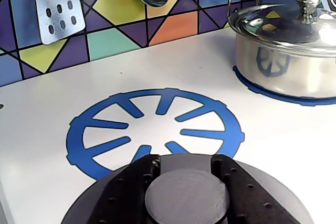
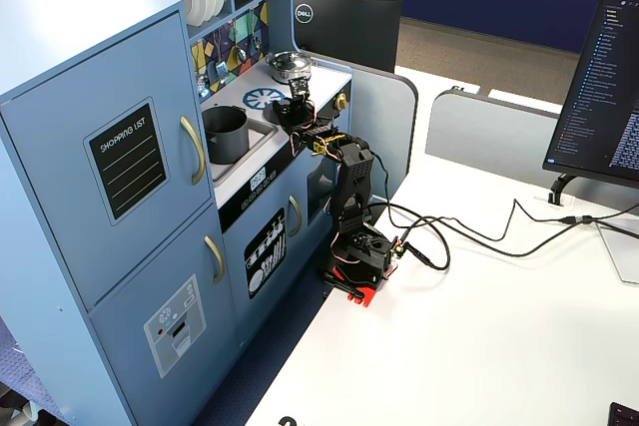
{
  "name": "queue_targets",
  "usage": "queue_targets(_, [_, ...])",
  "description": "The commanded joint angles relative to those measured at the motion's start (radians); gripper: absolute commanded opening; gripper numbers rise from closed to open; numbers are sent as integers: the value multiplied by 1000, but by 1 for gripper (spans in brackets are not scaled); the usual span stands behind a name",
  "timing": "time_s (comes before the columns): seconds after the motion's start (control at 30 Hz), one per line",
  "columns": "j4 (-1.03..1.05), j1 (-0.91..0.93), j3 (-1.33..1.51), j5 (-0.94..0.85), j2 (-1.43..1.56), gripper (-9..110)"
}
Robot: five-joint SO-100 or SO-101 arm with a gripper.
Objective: Pick up the lid from the counter and put it on the gray recipient
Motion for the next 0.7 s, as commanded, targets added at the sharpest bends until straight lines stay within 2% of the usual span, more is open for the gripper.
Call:
queue_targets(0.0, [6,-8,6,-5,37,0])
queue_targets(0.27, [38,-26,-130,-21,75,0])
queue_targets(0.67, [285,-126,-385,-25,258,0])
